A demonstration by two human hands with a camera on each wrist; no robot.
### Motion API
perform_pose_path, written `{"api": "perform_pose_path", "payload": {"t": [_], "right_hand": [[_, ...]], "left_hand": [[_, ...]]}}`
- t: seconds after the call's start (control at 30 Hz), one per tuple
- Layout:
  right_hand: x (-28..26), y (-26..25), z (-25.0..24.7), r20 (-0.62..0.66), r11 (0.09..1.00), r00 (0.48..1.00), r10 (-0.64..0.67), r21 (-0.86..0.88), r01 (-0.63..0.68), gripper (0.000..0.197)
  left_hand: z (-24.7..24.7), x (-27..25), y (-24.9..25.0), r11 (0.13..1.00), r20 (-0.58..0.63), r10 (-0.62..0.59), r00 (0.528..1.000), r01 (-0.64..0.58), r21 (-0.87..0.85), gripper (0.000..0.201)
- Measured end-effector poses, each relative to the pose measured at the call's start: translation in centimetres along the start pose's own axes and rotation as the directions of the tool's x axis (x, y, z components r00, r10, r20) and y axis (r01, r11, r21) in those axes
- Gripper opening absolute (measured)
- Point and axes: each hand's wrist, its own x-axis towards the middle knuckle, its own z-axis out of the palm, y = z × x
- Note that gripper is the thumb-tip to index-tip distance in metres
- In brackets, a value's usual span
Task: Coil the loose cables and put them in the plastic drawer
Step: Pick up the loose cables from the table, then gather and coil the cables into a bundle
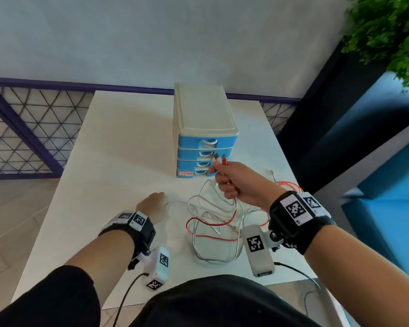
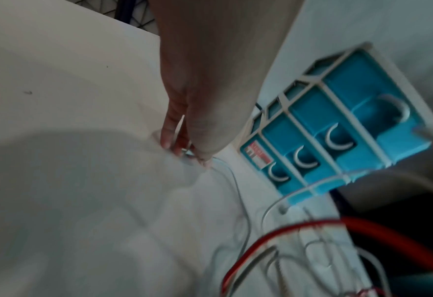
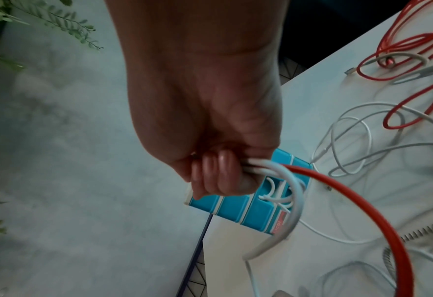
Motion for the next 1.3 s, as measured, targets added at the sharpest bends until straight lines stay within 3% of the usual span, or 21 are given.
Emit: {"api": "perform_pose_path", "payload": {"t": [0.03, 0.1, 0.2, 0.37, 0.43, 0.5, 0.57, 0.63, 0.7, 0.77, 0.83, 0.87, 0.93, 1.0, 1.07, 1.17, 1.3], "right_hand": [[0.1, -0.2, -0.1, -0.005, 1.000, 1.000, -0.017, -0.016, 0.017, 0.029], [0.3, -0.8, -0.2, -0.046, 0.994, 0.996, -0.080, -0.073, 0.076, 0.030], [0.8, -1.8, 0.2, -0.099, 0.962, 0.971, -0.217, -0.191, 0.196, 0.036], [1.8, -3.7, 2.3, -0.094, 0.890, 0.921, -0.379, -0.310, 0.334, 0.037], [1.9, -5.0, 3.2, -0.051, 0.877, 0.900, -0.433, -0.256, 0.407, 0.037], [1.9, -6.2, 3.6, -0.033, 0.894, 0.899, -0.436, -0.130, 0.429, 0.032], [1.7, -7.0, 3.9, 0.012, 0.899, 0.903, -0.429, -0.094, 0.428, 0.026], [1.6, -7.4, 4.1, 0.043, 0.891, 0.898, -0.439, -0.110, 0.441, 0.025], [1.9, -7.7, 4.1, 0.046, 0.871, 0.877, -0.477, -0.104, 0.479, 0.025], [1.8, -8.2, 4.1, 0.054, 0.868, 0.868, -0.494, -0.030, 0.496, 0.026], [1.6, -8.9, 4.1, 0.053, 0.863, 0.862, -0.504, 0.064, 0.501, 0.027], [1.4, -9.2, 4.1, 0.043, 0.861, 0.862, -0.505, 0.092, 0.500, 0.028], [1.1, -9.6, 3.8, 0.025, 0.866, 0.873, -0.488, 0.145, 0.479, 0.027], [1.0, -9.7, 3.6, 0.041, 0.862, 0.878, -0.476, 0.219, 0.457, 0.026], [0.9, -9.4, 3.4, 0.034, 0.861, 0.878, -0.478, 0.215, 0.461, 0.028], [0.9, -9.1, 2.8, 0.002, 0.848, 0.868, -0.497, 0.215, 0.485, 0.029], [0.4, -9.0, 2.1, -0.024, 0.841, 0.860, -0.510, 0.198, 0.504, 0.030]], "left_hand": [[-0.6, 0.0, 0.0, 0.997, -0.034, 0.021, 0.999, -0.023, -0.071, 0.006], [-2.8, 0.0, 0.3, 0.968, -0.137, 0.063, 0.989, -0.094, -0.234, 0.016], [-7.6, -1.0, 2.6, 0.865, -0.269, 0.123, 0.955, -0.235, -0.443, 0.019], [-14.3, -3.4, 7.0, 0.721, -0.398, 0.255, 0.881, -0.447, -0.530, 0.004], [-16.0, -4.0, 8.2, 0.678, -0.503, 0.210, 0.839, -0.495, -0.543, 0.010], [-17.1, -4.6, 9.0, 0.558, -0.597, 0.103, 0.796, -0.543, -0.628, 0.024], [-18.0, -4.8, 9.5, 0.451, -0.639, -0.002, 0.769, -0.570, -0.687, 0.036], [-18.5, -4.7, 10.0, 0.408, -0.652, -0.030, 0.758, -0.586, -0.700, 0.033], [-18.9, -4.7, 10.6, 0.405, -0.645, -0.040, 0.763, -0.578, -0.709, 0.027], [-18.9, -4.9, 11.2, 0.314, -0.556, 0.010, 0.831, -0.530, -0.788, 0.020], [-18.4, -5.7, 12.0, 0.203, -0.411, 0.225, 0.884, -0.455, -0.867, 0.036], [-17.8, -5.8, 12.2, 0.210, -0.349, 0.332, 0.876, -0.429, -0.879, 0.044], [-16.6, -6.3, 12.5, 0.399, -0.247, 0.443, 0.862, -0.436, -0.807, 0.041], [-15.3, -6.3, 12.1, 0.576, -0.223, 0.456, 0.862, -0.477, -0.664, 0.034], [-14.3, -5.5, 11.4, 0.690, -0.251, 0.474, 0.844, -0.533, -0.490, 0.024], [-12.4, -4.4, 10.0, 0.785, -0.187, 0.520, 0.833, -0.553, -0.280, 0.009], [-9.4, -2.4, 7.2, 0.828, -0.161, 0.383, 0.909, -0.416, -0.376, 0.012]]}}
